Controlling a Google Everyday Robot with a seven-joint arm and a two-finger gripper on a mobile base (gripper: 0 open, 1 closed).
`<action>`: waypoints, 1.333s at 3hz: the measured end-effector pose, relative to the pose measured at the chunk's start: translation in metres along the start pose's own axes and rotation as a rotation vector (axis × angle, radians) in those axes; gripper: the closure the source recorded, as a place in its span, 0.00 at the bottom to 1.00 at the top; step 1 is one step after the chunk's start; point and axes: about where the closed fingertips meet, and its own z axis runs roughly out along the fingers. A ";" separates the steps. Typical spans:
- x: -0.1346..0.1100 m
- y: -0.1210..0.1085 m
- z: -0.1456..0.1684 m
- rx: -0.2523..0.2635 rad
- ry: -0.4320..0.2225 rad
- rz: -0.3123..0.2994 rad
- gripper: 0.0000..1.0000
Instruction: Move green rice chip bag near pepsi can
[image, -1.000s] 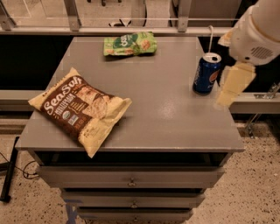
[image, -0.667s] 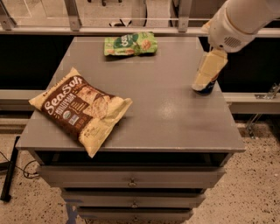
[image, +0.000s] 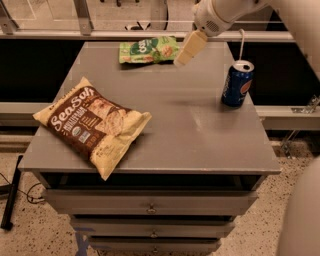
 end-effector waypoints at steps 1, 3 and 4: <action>-0.033 -0.037 0.063 0.043 -0.099 0.022 0.00; -0.035 -0.047 0.178 0.018 -0.086 0.067 0.00; -0.020 -0.044 0.211 0.001 -0.039 0.087 0.00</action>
Offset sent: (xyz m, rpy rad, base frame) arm 0.1813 0.1135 -0.0689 0.1611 -0.0554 -0.0177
